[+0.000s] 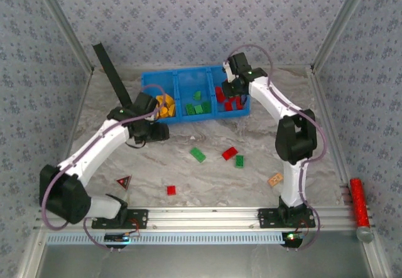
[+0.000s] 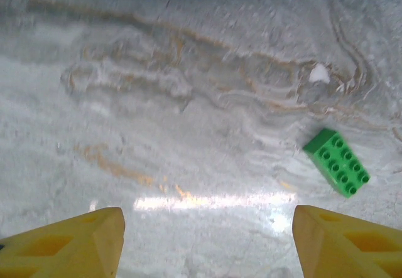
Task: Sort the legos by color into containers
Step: Place the lego in the container.
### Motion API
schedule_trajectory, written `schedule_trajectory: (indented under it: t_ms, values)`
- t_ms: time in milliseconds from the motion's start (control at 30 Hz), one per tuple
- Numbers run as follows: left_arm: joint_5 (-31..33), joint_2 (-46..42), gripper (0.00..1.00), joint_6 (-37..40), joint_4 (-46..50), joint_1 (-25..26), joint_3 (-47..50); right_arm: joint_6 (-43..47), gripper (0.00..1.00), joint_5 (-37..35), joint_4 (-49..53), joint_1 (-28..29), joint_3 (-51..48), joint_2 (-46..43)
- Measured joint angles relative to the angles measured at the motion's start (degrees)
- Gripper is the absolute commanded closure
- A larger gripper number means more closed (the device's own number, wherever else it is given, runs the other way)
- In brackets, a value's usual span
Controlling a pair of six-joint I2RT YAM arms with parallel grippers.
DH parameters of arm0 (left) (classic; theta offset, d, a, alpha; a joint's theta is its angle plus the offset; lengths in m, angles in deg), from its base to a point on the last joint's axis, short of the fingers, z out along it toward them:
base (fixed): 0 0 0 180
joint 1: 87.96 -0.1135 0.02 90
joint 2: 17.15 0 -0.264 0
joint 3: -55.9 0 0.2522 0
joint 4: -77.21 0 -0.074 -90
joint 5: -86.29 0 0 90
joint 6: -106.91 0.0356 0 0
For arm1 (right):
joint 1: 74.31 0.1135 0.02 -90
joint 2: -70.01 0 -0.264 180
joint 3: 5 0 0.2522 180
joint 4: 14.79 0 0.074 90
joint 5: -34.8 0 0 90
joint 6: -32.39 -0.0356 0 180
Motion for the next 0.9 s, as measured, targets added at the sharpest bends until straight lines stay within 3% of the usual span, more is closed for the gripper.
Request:
schedule_trajectory:
  t_ms: [200,433,733,900]
  values:
    - [0.2,-5.2,0.26,-5.3,1.6,1.3,1.7,0.2,0.75,0.4,0.1,-0.3,2.9,5.7]
    - [-0.1,-6.0,0.25,-12.2,0.1,7.3,4.7,0.2,0.7,1.1,0.0,-1.0,2.9,8.5]
    - [-0.4,-0.4,0.19,-20.4,-7.3,12.9,6.5,1.0,0.55,1.1,-1.3,-1.1,0.7,8.4]
    - [-0.5,5.2,0.19,-22.7,-9.9,14.6,4.0,1.3,0.54,1.1,-1.7,-1.2,-3.1,6.2]
